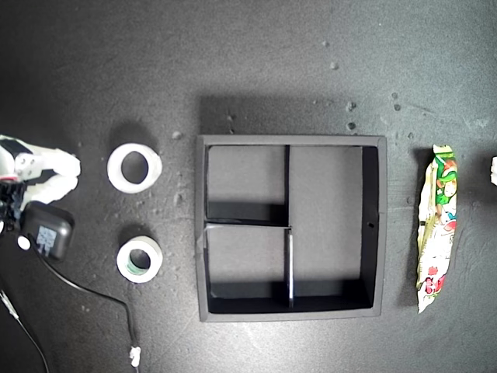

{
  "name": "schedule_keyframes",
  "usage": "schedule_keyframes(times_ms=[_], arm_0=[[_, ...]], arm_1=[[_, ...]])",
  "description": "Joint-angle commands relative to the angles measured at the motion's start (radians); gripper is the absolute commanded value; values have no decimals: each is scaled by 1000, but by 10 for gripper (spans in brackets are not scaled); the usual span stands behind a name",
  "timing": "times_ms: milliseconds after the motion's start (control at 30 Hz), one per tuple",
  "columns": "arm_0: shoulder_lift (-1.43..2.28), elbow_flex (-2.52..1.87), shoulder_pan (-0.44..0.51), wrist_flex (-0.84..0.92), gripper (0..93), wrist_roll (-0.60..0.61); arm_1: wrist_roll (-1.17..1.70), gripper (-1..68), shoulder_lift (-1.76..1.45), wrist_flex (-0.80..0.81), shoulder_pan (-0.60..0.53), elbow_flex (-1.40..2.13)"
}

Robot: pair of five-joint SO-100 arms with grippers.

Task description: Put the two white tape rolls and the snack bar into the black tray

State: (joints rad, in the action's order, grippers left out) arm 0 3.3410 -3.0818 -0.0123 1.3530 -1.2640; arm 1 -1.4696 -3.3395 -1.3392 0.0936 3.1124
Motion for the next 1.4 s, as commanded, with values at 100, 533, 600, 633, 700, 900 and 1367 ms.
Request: schedule_keyframes(times_ms=[100,533,600,633,700,900,1367], arm_0=[[48,-57,-14,37,2,-8],[48,-57,-14,37,2,-8],[48,-57,-14,37,2,-8],[48,-57,-14,37,2,-8],[48,-57,-14,37,2,-8],[48,-57,-14,37,2,-8],[46,-57,-67,37,4,-204]], arm_1=[[245,0,3,-3,-8,11],[245,0,3,-3,-8,11],[245,0,3,-3,-8,11],[245,0,3,-3,-8,11],[245,0,3,-3,-8,11],[241,0,3,-3,12,11],[107,40,3,14,41,11]])
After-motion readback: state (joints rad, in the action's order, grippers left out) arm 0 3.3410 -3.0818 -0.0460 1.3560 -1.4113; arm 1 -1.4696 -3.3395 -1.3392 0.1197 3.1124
